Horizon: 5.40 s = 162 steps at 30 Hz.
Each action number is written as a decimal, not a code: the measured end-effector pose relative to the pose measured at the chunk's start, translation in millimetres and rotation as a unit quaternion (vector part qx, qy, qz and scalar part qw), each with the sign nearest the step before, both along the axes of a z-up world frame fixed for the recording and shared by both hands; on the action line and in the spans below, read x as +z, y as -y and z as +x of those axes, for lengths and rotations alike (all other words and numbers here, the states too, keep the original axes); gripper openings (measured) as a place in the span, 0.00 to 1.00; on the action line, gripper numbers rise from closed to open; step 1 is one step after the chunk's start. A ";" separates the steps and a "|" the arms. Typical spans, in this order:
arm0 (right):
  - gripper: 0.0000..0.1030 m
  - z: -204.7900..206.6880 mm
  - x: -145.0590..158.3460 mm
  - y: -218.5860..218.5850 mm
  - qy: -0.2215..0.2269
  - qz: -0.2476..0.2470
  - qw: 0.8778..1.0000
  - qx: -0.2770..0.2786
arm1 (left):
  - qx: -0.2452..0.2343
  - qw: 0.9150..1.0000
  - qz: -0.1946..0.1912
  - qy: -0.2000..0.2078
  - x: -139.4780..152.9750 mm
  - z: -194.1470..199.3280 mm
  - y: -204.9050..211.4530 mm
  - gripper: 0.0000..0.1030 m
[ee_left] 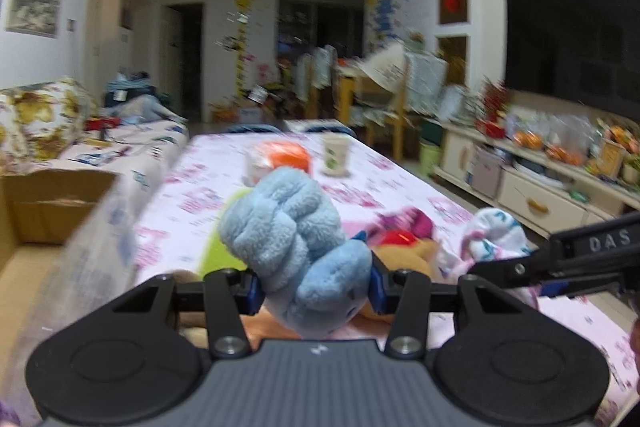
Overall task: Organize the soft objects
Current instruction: 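Carry both held items over the cardboard box and open both tools, then move both tools back from the box to the pile on the table, then grasp the white furry hat with right tool while left tool grasps brown teddy bear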
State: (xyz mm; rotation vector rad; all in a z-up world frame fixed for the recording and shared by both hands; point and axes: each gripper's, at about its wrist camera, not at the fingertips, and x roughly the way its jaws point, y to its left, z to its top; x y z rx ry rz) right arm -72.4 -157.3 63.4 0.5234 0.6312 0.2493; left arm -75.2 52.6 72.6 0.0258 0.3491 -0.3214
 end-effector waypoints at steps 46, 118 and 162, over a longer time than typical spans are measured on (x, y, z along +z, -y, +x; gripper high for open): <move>0.97 93.3 56.3 -155.1 0.100 -0.021 0.987 0.122 | 0.392 0.919 -0.039 0.032 22.1 -5.3 -114.1 0.99; 0.98 46.2 -18.7 -12.7 0.014 -0.094 0.989 -0.110 | -0.014 0.980 0.184 0.069 -45.3 -19.7 133.0 0.89; 0.44 55.9 -24.9 -2.0 -0.025 -0.082 0.994 -0.063 | -0.002 0.989 0.148 -0.031 -61.4 50.7 144.6 0.66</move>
